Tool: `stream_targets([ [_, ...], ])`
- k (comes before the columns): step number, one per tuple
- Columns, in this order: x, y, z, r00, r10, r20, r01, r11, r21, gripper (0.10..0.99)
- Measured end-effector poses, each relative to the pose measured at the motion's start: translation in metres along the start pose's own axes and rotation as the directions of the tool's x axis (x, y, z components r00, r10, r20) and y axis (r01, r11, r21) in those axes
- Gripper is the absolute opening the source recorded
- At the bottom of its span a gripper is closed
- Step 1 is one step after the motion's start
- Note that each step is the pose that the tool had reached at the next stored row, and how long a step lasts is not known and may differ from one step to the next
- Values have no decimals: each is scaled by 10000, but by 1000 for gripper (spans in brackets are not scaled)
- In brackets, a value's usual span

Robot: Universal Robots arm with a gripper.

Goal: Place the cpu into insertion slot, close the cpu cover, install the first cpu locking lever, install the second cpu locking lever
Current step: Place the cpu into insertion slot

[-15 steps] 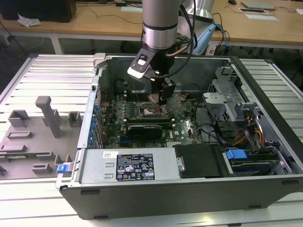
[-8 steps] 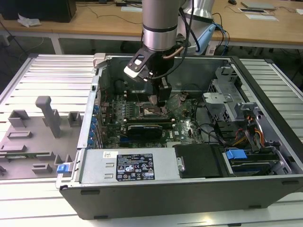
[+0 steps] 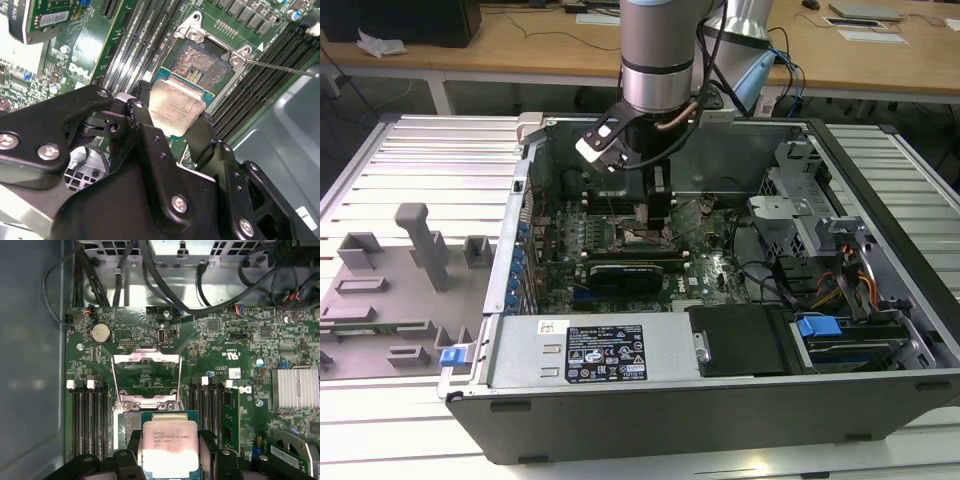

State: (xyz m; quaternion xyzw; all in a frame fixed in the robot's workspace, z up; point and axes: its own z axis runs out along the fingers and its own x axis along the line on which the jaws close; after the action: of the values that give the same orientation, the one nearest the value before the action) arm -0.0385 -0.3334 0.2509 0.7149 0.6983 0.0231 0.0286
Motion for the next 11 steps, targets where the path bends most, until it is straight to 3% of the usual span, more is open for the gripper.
stream_targets([
  [4, -1, -62, 22, 9998, 39, -185, -40, 10000, -37, 537],
  [11, -2, -108, 94, 9993, 49, -358, -52, 10000, -61, 537],
])
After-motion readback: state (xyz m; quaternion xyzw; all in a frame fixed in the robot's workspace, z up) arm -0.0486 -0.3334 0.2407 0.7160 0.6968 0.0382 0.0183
